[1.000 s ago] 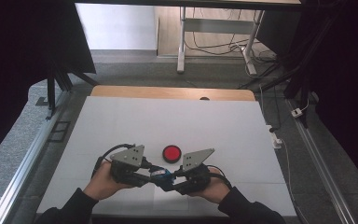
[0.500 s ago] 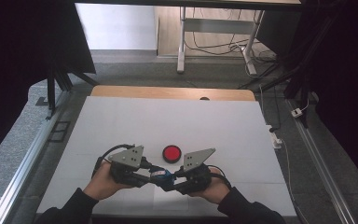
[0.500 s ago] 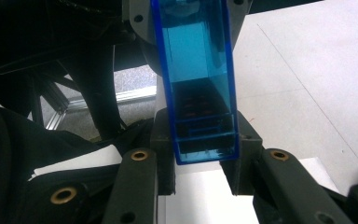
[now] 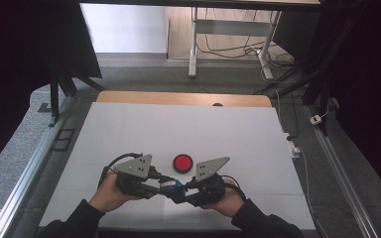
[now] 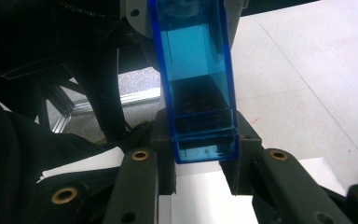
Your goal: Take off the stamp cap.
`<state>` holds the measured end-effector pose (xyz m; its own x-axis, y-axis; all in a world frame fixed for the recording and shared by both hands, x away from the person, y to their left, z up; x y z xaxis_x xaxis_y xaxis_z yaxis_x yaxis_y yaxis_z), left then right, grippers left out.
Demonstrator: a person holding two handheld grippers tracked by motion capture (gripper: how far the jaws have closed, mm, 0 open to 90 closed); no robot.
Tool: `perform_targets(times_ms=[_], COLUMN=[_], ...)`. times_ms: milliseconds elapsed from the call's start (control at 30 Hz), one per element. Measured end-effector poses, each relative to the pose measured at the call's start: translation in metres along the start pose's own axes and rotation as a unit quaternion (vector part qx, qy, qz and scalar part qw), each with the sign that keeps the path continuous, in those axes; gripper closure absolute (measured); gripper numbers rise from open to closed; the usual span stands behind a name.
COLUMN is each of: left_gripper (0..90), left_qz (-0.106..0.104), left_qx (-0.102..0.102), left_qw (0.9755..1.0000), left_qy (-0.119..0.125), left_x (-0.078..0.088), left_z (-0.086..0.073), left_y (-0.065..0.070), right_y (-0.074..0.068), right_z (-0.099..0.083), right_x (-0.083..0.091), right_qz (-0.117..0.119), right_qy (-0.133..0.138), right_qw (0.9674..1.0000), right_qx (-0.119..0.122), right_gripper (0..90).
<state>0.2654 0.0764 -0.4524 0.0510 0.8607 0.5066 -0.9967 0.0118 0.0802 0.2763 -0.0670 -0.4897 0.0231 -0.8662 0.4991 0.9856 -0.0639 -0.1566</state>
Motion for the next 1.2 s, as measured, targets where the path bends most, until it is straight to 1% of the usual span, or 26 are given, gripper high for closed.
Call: perform_targets(times_ms=[533, 567, 600, 633, 667, 700, 733, 767, 800, 833, 933, 1067, 1100, 1200], left_gripper=[69.9, 69.9, 69.9, 69.9, 69.9, 69.9, 69.9, 69.9, 69.9, 69.9, 69.8, 69.8, 69.8, 69.8], left_qz=[-0.002, 0.0, 0.0, 0.005, 0.011, 0.011, 0.015, 0.016, 0.014, 0.015, 0.014, 0.022, 0.024, 0.03], left_qx=[0.0, 0.002, 0.002, 0.011, 0.01, 0.01, 0.006, 0.007, 0.01, 0.01, 0.012, 0.02, 0.023, 0.033], left_qw=[1.0, 0.9999, 0.9999, 0.9993, 0.9993, 0.9993, 0.9993, 0.9992, 0.9991, 0.9994, 0.9995, 0.999, 0.9988, 0.9985], left_qy=[0.007, 0.015, 0.015, 0.034, 0.035, 0.035, 0.033, 0.035, 0.038, 0.03, 0.027, 0.034, 0.035, 0.032], left_x=[0.0, 0.003, 0.003, 0.012, 0.016, 0.016, 0.019, 0.02, 0.019, 0.016, 0.015, 0.017, 0.018, 0.017], left_z=[0.0, 0.001, 0.001, 0.003, 0.003, 0.003, 0.003, 0.003, 0.003, 0.001, 0.0, 0.0, 0.0, -0.001], left_y=[0.0, -0.001, -0.001, -0.003, -0.003, -0.003, -0.004, -0.003, -0.003, -0.005, -0.005, -0.006, -0.007, -0.009], right_y=[-0.001, 0.0, -0.001, 0.0, 0.0, 0.0, 0.0, 0.0, 0.0, 0.001, 0.002, 0.002, 0.002, 0.002], right_z=[0.001, 0.0, -0.002, -0.005, -0.007, -0.008, -0.008, -0.008, -0.005, -0.004, -0.006, -0.007, -0.007, -0.008], right_x=[0.001, 0.001, 0.0, -0.001, -0.001, -0.002, -0.002, -0.002, -0.001, 0.0, 0.0, 0.002, 0.002, 0.003], right_qz=[0.001, 0.001, -0.004, -0.007, -0.006, -0.005, -0.005, -0.006, -0.01, -0.012, -0.017, -0.023, -0.027, -0.035], right_qy=[-0.001, -0.002, -0.012, -0.024, -0.028, -0.028, -0.028, -0.029, -0.019, -0.018, -0.021, -0.022, -0.024, -0.029], right_qw=[1.0, 1.0, 0.9999, 0.9997, 0.9996, 0.9996, 0.9996, 0.9996, 0.9998, 0.9998, 0.9996, 0.9994, 0.9993, 0.9989], right_qx=[-0.003, -0.002, 0.003, 0.007, 0.003, 0.0, 0.0, 0.002, 0.004, 0.004, 0.007, 0.012, 0.014, 0.016], right_gripper=[69.7, 69.7, 69.7, 69.7, 69.7, 69.7, 69.7, 69.7, 69.6, 69.6, 69.5, 69.4, 69.4, 69.4])
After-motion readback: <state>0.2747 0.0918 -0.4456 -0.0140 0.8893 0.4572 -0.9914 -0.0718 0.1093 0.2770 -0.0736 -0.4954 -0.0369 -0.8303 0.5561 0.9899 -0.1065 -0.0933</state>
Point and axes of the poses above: each handheld gripper's, and its own axes: x roughly backward along the jaws, z roughly out of its top, y roughly to its right, the point moved 6 cm from there along -x, roughly forward along the jaws, and after that the axes turned 5 degrees about -z, right-handed, at the moved point
